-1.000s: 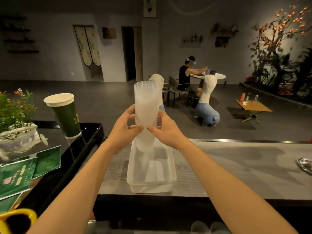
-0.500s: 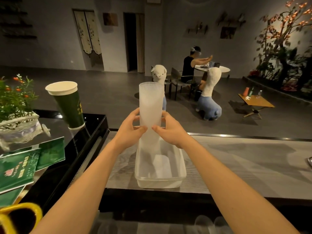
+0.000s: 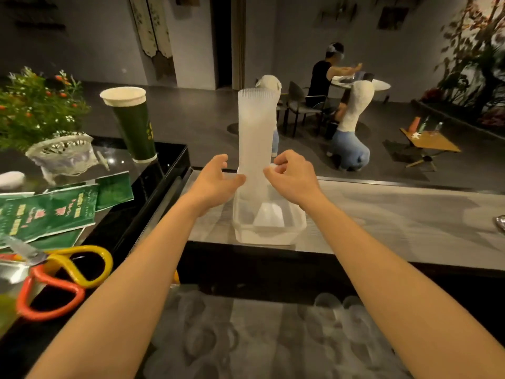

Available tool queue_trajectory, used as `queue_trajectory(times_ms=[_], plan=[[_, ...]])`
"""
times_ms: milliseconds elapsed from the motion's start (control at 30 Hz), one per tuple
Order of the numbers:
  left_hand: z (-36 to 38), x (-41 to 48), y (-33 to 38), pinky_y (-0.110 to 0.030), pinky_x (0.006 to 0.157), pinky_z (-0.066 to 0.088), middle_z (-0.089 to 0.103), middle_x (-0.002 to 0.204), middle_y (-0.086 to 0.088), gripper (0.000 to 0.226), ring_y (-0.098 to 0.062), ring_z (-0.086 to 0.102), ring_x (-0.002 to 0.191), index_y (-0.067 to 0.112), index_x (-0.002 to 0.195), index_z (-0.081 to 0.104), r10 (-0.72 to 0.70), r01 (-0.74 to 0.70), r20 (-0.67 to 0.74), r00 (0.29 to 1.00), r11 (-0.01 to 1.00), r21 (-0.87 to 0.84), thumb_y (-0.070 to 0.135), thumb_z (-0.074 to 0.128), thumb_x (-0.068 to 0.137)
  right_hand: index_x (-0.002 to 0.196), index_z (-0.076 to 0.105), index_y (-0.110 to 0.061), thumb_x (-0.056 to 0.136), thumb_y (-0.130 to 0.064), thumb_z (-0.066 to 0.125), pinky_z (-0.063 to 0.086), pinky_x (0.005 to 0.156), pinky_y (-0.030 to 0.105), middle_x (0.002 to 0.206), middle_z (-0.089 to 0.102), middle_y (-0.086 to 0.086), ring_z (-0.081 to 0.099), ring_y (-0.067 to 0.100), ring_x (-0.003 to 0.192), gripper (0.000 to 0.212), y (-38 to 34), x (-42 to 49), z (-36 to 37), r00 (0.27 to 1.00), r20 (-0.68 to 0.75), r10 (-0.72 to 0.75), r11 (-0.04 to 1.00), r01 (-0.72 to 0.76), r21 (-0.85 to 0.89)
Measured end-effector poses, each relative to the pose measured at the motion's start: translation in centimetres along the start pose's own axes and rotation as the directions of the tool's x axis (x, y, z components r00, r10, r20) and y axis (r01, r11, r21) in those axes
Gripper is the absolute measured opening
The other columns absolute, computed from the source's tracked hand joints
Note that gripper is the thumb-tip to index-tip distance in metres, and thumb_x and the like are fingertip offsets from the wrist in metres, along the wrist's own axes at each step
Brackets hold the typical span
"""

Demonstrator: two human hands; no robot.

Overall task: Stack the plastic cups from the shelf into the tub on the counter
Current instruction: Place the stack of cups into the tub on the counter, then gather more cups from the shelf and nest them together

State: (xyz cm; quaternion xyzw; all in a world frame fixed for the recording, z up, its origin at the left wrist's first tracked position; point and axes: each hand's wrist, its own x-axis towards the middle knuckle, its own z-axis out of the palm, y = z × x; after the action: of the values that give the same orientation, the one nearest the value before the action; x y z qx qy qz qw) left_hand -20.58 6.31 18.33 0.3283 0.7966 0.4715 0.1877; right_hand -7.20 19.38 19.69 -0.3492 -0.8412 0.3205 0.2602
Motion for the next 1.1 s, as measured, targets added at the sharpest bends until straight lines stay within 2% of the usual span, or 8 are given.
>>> queue_trajectory(times_ms=[100, 233, 333, 467, 600, 800, 933, 1100], plan=[[0.3, -3.1, -0.4, -0.047, 0.116, 0.041, 0.038, 0.162, -0.001, 0.076, -0.023, 0.045, 0.144, 0.023, 0.159, 0.031, 0.004, -0.001, -0.049, 0.999, 0.998, 0.065, 0.032, 0.071, 0.095, 0.094, 0.067, -0.019, 0.092, -0.020, 0.067, 0.049, 0.069, 0.021, 0.083, 0.067, -0.009, 0.062, 0.007, 0.078, 0.002, -0.3, -3.0, 0.5, 0.984, -0.060, -0.168, 0.984, 0.171, 0.051], [0.3, -7.8, -1.7, -0.031, 0.096, 0.053, 0.055, 0.144, 0.003, 0.061, -0.016, 0.059, 0.124, 0.020, 0.149, 0.047, 0.051, -0.037, -0.138, 0.989, 0.994, 0.102, 0.023, 0.072, 0.094, 0.089, 0.069, -0.017, 0.092, -0.013, 0.070, 0.048, 0.069, 0.011, 0.082, 0.066, -0.009, 0.062, 0.005, 0.077, 0.005, -0.1, -7.9, 1.5, 0.941, 0.003, -0.340, 0.928, 0.335, 0.165], [0.0, -11.5, -3.5, -0.011, 0.068, 0.043, 0.065, 0.115, 0.010, 0.032, -0.005, 0.064, 0.097, 0.020, 0.125, 0.064, 0.093, -0.066, -0.172, 0.981, 0.986, 0.152, 0.018, 0.069, 0.094, 0.093, 0.070, -0.020, 0.094, -0.014, 0.071, 0.050, 0.073, 0.012, 0.085, 0.068, -0.009, 0.064, 0.005, 0.079, 0.007, 0.6, -11.4, 2.8, 0.911, 0.161, -0.379, 0.914, 0.341, 0.222], [0.0, -15.2, -6.6, -0.011, 0.068, 0.047, 0.067, 0.085, 0.015, 0.008, -0.001, 0.062, 0.075, 0.024, 0.097, 0.072, 0.099, -0.059, -0.170, 0.981, 0.973, 0.222, 0.017, 0.068, 0.095, 0.093, 0.073, -0.021, 0.091, -0.014, 0.070, 0.054, 0.074, 0.022, 0.087, 0.073, -0.006, 0.068, 0.009, 0.081, 0.009, 2.2, -15.3, 5.9, 0.872, 0.372, -0.319, 0.943, 0.252, 0.216], [-0.2, -18.3, -10.8, -0.022, 0.068, 0.051, 0.070, 0.087, 0.008, 0.004, -0.006, 0.066, 0.079, 0.025, 0.096, 0.072, -0.059, 0.072, -0.065, 0.996, 0.973, 0.218, 0.022, 0.070, 0.094, 0.100, 0.073, -0.022, 0.090, -0.009, 0.066, 0.051, 0.070, 0.020, 0.094, 0.072, -0.005, 0.066, 0.007, 0.085, 0.018, 4.2, -18.6, 9.3, 0.737, 0.645, -0.203, 0.978, 0.185, 0.096], [0.1, -22.3, -18.4, -0.039, 0.097, 0.054, 0.065, 0.116, -0.004, 0.029, -0.025, 0.064, 0.108, 0.019, 0.119, 0.062, -0.439, 0.333, 0.088, 0.894, 0.784, 0.525, 0.030, 0.067, 0.093, 0.105, 0.067, -0.020, 0.084, -0.026, 0.069, 0.060, 0.086, 0.046, 0.102, 0.069, 0.005, 0.067, 0.023, 0.094, 0.022, 6.5, -23.2, 15.8, 0.553, 0.833, 0.018, 0.983, 0.142, -0.116], [0.6, -25.3, -21.6, -0.038, 0.091, 0.056, 0.066, 0.124, -0.012, 0.045, -0.032, 0.066, 0.111, 0.011, 0.128, 0.063, -0.627, 0.397, 0.136, 0.767, 0.631, 0.667, 0.040, 0.060, 0.094, 0.119, 0.069, -0.014, 0.094, -0.023, 0.064, 0.054, 0.094, 0.035, 0.117, 0.067, 0.007, 0.065, 0.024, 0.103, 0.027, 6.5, -25.0, 19.1, 0.515, 0.851, 0.104, 0.960, 0.172, -0.221], [2.3, -27.4, -24.4, -0.037, 0.076, 0.064, 0.066, 0.117, -0.008, 0.036, -0.029, 0.071, 0.098, 0.015, 0.122, 0.064, -0.744, 0.604, 0.194, 0.640, 0.642, 0.472, 0.039, 0.057, 0.096, 0.126, 0.066, -0.006, 0.097, -0.017, 0.060, 0.046, 0.087, 0.034, 0.112, 0.063, 0.010, 0.053, 0.021, 0.097, 0.031, 7.8, -26.6, 21.5, 0.521, 0.847, 0.105, 0.959, 0.173, -0.225]])
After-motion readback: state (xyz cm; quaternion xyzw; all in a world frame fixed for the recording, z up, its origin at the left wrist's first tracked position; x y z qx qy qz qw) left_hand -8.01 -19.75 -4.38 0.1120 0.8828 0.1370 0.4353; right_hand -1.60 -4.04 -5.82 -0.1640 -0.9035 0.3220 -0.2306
